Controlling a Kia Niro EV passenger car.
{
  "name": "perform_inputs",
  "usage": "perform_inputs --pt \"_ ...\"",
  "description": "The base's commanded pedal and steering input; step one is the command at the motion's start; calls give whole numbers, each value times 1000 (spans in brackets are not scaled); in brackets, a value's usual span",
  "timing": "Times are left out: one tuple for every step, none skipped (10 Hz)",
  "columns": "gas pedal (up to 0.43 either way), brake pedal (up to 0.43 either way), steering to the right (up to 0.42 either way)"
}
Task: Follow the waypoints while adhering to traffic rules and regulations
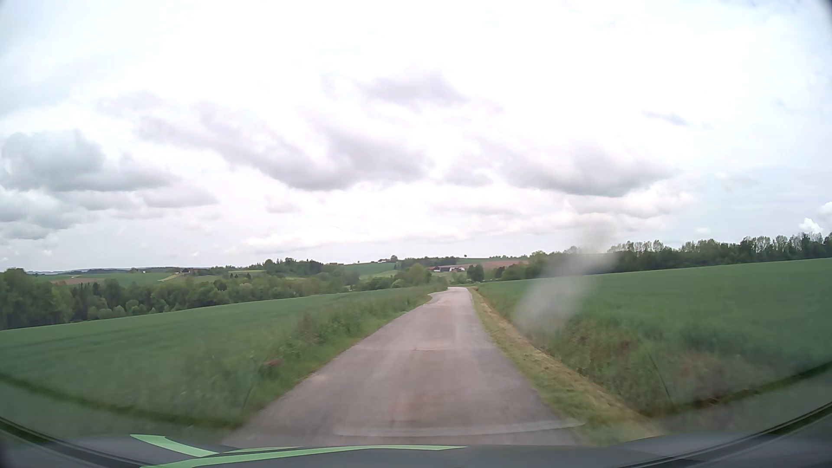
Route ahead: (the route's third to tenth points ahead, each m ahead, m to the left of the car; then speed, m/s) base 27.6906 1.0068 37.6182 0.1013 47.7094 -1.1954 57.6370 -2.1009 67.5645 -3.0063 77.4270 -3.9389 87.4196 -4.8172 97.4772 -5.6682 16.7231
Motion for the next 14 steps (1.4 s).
perform_inputs --pt "197 0 29" --pt "197 0 29" --pt "197 0 27" --pt "197 0 25" --pt "197 0 23" --pt "197 0 23" --pt "197 0 22" --pt "197 0 19" --pt "197 0 16" --pt "197 0 13" --pt "197 0 11" --pt "197 0 10" --pt "197 0 10" --pt "189 0 9"
